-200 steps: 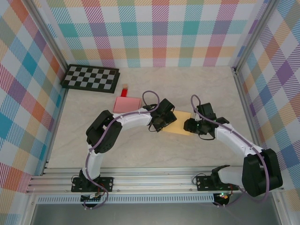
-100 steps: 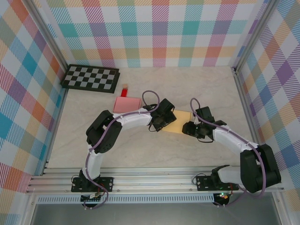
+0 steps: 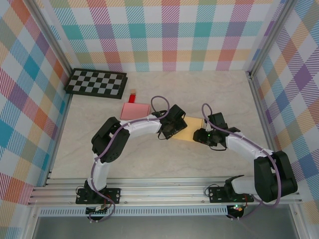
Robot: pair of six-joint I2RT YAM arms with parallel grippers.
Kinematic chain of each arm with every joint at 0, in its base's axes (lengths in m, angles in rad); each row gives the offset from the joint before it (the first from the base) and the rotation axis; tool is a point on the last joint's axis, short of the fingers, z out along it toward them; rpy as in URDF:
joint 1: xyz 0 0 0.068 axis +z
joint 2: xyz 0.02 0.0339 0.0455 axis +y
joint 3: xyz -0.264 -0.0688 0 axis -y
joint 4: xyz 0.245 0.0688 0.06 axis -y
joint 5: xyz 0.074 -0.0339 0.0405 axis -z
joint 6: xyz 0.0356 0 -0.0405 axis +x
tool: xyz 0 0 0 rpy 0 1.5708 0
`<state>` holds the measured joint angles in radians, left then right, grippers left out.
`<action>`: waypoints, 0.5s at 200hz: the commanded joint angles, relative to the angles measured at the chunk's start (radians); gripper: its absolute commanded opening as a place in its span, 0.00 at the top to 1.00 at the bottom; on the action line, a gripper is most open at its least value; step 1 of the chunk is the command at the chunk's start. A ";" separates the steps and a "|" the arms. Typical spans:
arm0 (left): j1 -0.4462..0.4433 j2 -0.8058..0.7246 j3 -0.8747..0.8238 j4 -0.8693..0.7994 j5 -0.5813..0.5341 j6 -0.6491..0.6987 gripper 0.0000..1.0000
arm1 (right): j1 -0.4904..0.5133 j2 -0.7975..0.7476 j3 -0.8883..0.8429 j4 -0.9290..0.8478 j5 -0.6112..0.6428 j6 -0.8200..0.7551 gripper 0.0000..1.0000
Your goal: Fold the paper box
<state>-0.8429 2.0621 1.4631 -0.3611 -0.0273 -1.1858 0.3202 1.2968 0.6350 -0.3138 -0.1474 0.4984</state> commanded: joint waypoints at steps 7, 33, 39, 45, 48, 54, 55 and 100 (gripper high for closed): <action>0.008 0.025 -0.013 -0.055 -0.027 0.008 0.23 | -0.002 0.015 0.006 0.028 -0.011 -0.022 0.56; 0.008 0.027 -0.013 -0.056 -0.026 0.009 0.23 | -0.002 0.017 -0.023 0.063 -0.003 -0.020 0.56; 0.007 0.027 -0.014 -0.055 -0.027 0.008 0.23 | -0.001 0.016 -0.027 0.068 0.002 -0.020 0.56; 0.008 0.025 -0.016 -0.055 -0.030 0.009 0.23 | -0.002 0.016 -0.030 0.072 0.007 -0.023 0.57; 0.007 0.026 -0.016 -0.056 -0.031 0.009 0.23 | -0.002 0.016 -0.033 0.073 0.010 -0.024 0.57; 0.007 0.027 -0.018 -0.054 -0.031 0.009 0.23 | -0.001 0.017 -0.037 0.075 0.019 -0.027 0.57; 0.008 0.027 -0.018 -0.054 -0.031 0.009 0.23 | -0.001 0.017 -0.038 0.075 0.020 -0.028 0.57; 0.008 0.035 -0.022 -0.048 -0.028 0.006 0.23 | -0.002 0.021 -0.080 0.134 0.052 -0.048 0.57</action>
<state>-0.8425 2.0621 1.4631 -0.3603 -0.0315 -1.1854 0.3202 1.3079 0.5900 -0.2417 -0.1158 0.4778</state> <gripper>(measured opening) 0.774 0.434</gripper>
